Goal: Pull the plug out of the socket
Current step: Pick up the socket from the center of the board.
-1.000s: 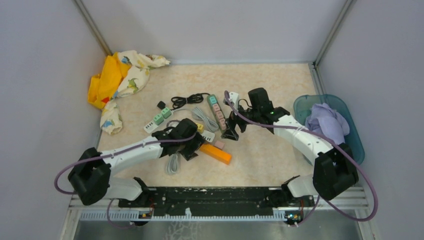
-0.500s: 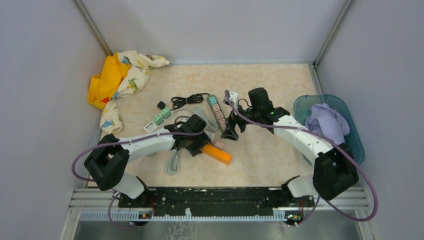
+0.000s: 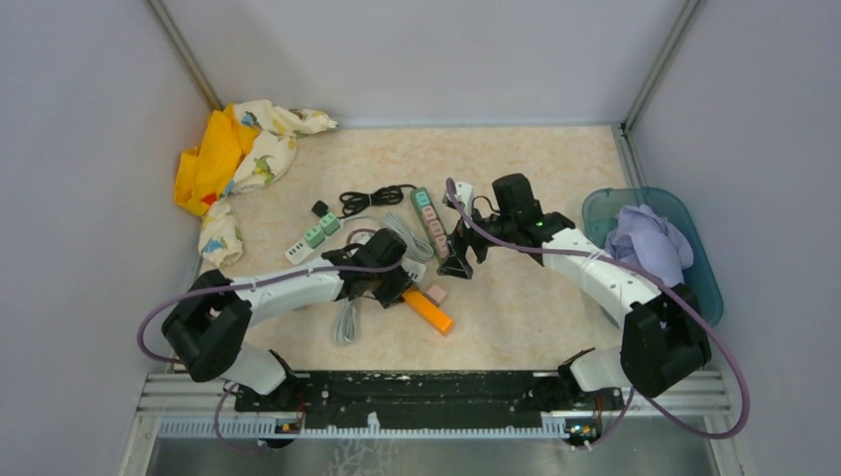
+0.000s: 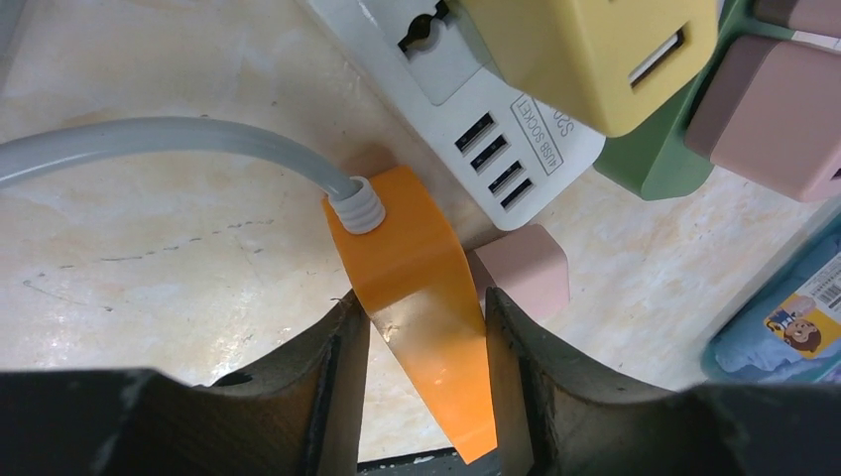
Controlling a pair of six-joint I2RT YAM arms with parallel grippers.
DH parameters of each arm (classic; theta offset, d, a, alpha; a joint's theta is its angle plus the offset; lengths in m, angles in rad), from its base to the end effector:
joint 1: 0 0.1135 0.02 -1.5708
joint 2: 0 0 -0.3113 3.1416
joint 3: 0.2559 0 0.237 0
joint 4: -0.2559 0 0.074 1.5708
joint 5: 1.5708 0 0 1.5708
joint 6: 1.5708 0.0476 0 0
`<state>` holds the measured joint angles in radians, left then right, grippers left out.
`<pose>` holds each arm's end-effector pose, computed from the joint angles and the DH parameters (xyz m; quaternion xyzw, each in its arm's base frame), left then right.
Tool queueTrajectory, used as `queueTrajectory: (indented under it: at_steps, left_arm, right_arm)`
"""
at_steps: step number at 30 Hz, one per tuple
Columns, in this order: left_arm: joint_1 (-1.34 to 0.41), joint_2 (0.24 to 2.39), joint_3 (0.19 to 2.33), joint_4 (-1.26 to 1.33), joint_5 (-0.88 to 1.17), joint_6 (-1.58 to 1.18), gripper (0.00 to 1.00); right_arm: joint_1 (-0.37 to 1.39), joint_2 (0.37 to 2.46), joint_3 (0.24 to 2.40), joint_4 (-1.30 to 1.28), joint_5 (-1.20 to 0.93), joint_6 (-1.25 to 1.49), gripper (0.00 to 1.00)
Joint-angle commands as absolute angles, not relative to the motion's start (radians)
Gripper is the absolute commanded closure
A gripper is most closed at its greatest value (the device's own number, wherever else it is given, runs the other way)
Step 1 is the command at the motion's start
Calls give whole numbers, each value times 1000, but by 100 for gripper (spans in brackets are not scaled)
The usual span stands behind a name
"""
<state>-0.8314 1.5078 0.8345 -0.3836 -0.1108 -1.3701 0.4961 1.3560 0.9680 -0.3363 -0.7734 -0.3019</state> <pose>0.1903 -0.2009 0.2225 -0.2705 0.9271 -0.2020 0.1627 0.2212 0.1575 0.3148 -0.4708 0.7179 0.3791 0.3453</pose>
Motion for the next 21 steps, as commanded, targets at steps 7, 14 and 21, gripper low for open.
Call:
queueTrajectory:
  at_steps: [7,14,21]
  left_arm:
    - [-837,1251,614,-118,-145,-1253,100]
    - [-836,1058,312,359,-137,-1031,100]
    - [-835,980,96,771,-147,-878,100]
  right_arm:
    - [493,1311,951,-284,-895,-269,6]
    - [492,1316,896,-151,-1054,-153,6]
    - [494,1317,784,53,-1167,-5,6]
